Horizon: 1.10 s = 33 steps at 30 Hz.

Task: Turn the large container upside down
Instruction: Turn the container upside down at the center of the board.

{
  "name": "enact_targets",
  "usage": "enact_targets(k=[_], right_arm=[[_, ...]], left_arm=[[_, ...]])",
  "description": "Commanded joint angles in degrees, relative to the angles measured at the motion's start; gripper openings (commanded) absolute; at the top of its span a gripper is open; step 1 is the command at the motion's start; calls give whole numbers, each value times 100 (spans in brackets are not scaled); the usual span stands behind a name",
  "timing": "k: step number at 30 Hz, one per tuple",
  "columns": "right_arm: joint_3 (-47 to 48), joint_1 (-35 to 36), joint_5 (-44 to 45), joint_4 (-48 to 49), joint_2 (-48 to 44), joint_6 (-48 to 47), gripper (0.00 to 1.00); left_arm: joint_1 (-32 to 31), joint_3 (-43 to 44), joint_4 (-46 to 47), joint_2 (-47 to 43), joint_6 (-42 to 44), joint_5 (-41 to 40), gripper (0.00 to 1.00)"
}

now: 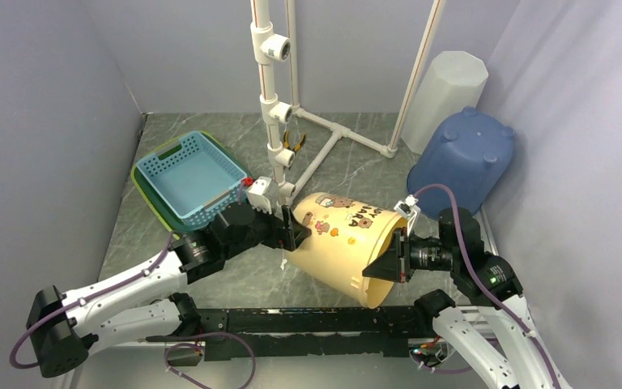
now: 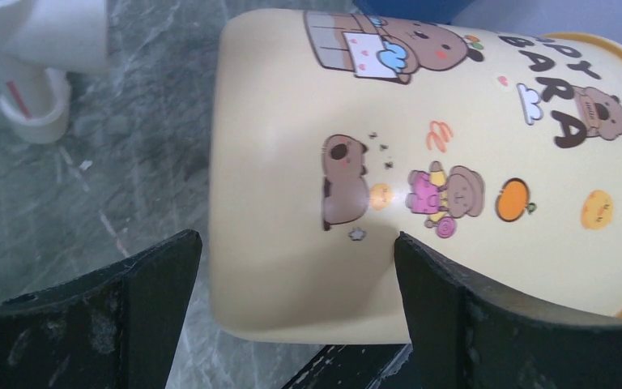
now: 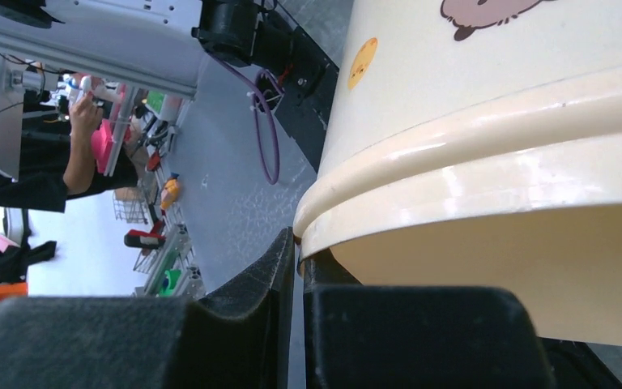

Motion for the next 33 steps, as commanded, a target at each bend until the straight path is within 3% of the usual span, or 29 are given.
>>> enact_targets(k=[1,8,14,17,21,29,33], right_arm=[[-8,8,106,-51,56,-121,0],[7,9,325,-137,-12,-140,0],[-71,8,282,-83,-69,-110,0],[-97,10,163,-23,-78,-104,0],[-155,8,-87,97,-82,-158,0],[-235,7,-192,168,-78,-167,0],[-189,14,368,30,4,-79,4]], left_arm=[[-11,-116,826,312,156,472,94],[145,-349,1230,-301,245,608,95],[1011,-235,893,-475,359,1711,95],[1686,-397,1205,-357,182,2813,95],[2094,-494,2082,194,-102,3925,95],[2119,-942,3462,980,-591,4888,95],[2113,-1126,3911,1121,-764,5302,93]])
